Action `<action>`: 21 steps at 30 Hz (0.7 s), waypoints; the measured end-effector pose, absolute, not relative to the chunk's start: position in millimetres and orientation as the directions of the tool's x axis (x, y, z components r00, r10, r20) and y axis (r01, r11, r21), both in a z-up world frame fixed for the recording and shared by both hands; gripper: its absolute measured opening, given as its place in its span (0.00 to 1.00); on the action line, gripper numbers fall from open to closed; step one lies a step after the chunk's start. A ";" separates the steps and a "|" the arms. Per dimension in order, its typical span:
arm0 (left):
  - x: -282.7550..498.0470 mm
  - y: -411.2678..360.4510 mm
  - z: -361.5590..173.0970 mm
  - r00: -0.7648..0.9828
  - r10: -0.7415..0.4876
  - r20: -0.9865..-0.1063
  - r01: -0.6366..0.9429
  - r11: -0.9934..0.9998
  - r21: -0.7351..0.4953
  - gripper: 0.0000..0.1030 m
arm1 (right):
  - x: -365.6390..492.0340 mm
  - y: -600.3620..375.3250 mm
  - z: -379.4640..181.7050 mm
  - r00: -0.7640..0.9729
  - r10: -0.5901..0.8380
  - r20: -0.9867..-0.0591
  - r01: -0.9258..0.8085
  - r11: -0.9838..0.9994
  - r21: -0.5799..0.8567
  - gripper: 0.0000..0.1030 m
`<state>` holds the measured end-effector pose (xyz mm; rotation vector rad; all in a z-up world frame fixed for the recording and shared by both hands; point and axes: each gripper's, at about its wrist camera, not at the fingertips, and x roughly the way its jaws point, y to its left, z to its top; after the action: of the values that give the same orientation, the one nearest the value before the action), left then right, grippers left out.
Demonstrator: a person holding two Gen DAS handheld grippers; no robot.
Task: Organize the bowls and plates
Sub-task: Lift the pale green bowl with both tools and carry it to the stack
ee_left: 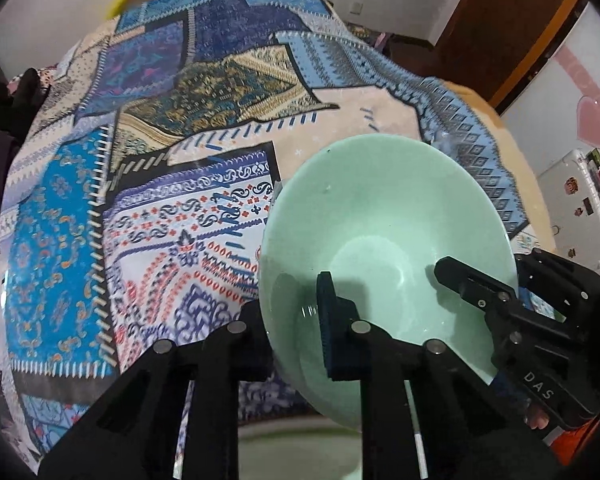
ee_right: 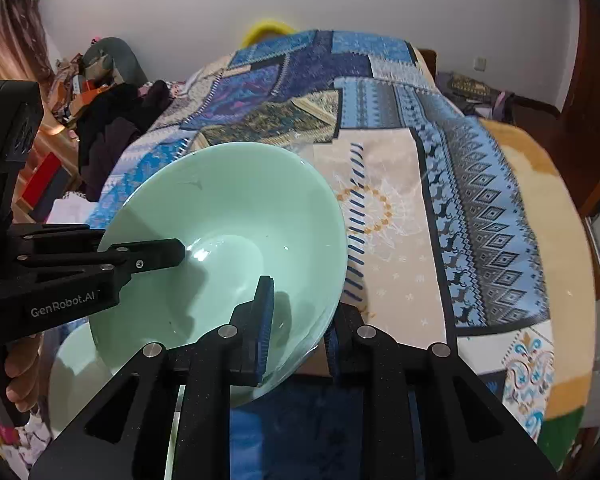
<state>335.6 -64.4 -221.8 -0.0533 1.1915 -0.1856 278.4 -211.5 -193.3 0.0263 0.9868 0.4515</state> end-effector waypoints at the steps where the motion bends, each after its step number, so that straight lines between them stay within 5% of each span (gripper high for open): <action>1: 329.6 -63.5 -214.8 0.368 -0.173 -0.914 0.114 0.983 -0.141 0.17 | 274.9 -210.4 -188.5 0.472 0.382 -0.794 -0.358 0.907 0.223 0.20; 21: 234.3 -41.8 -128.6 0.500 -0.173 -0.849 0.100 0.985 -0.142 0.17 | 205.8 -178.8 -126.4 0.541 0.416 -0.731 -0.422 0.886 0.192 0.20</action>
<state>234.3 -41.8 -128.6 -0.0775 1.0346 -0.1648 205.8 -178.8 -126.4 -0.0078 0.8657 0.4980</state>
